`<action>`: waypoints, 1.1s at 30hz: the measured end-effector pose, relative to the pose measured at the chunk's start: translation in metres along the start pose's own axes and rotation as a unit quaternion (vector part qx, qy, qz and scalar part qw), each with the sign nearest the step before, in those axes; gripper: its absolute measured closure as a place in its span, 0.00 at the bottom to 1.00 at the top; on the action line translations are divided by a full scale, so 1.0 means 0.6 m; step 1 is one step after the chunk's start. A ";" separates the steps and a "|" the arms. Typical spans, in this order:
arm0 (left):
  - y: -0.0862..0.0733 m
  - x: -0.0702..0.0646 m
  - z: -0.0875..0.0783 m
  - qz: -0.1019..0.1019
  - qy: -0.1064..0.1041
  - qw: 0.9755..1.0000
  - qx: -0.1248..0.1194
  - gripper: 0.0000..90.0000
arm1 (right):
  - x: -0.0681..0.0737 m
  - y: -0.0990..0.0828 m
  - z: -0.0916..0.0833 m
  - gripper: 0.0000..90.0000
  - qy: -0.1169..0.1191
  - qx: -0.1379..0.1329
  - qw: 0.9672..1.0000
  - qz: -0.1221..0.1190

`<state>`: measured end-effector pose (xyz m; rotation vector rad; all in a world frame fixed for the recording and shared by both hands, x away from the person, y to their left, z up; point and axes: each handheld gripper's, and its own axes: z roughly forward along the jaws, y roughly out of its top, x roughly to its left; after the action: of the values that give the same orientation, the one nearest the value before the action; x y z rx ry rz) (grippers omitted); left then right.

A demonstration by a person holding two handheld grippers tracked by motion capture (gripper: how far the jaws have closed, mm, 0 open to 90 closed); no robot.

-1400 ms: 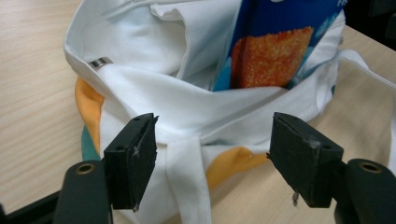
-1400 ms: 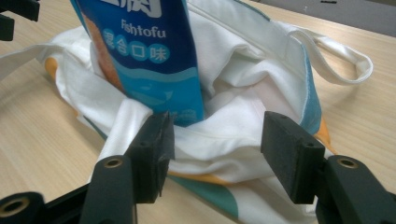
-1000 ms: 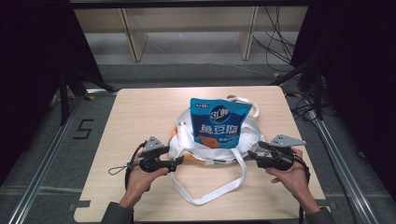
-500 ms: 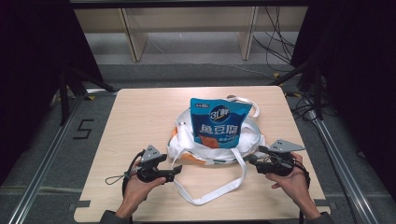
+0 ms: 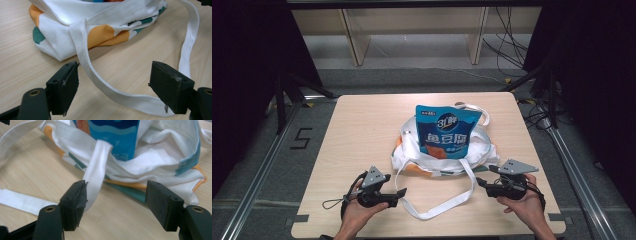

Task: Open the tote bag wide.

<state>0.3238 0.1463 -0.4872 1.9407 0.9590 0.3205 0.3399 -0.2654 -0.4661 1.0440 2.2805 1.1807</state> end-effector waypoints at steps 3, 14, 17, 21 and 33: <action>-0.006 -0.002 -0.003 0.010 -0.001 1.000 0.002 0.25 | 0.004 -0.007 -0.003 0.37 -0.007 0.001 1.000 -0.007; -0.025 -0.012 -0.022 0.016 0.007 1.000 0.000 0.25 | 0.024 -0.038 -0.018 0.34 -0.006 0.025 1.000 -0.012; -0.032 -0.020 -0.026 0.000 0.006 1.000 -0.007 0.25 | 0.028 -0.048 -0.019 0.33 -0.005 0.033 0.999 -0.018; -0.040 -0.032 -0.030 0.007 0.010 1.000 -0.003 0.25 | 0.038 -0.061 -0.023 0.32 -0.003 0.047 0.999 -0.015; -0.055 -0.059 -0.022 0.034 -0.002 0.999 0.015 0.24 | 0.049 -0.075 -0.030 0.30 -0.005 0.053 0.998 -0.030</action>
<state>0.2765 0.1376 -0.5020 2.0030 0.9019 0.3423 0.2897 -0.2701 -0.4918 1.0086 2.3708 1.0389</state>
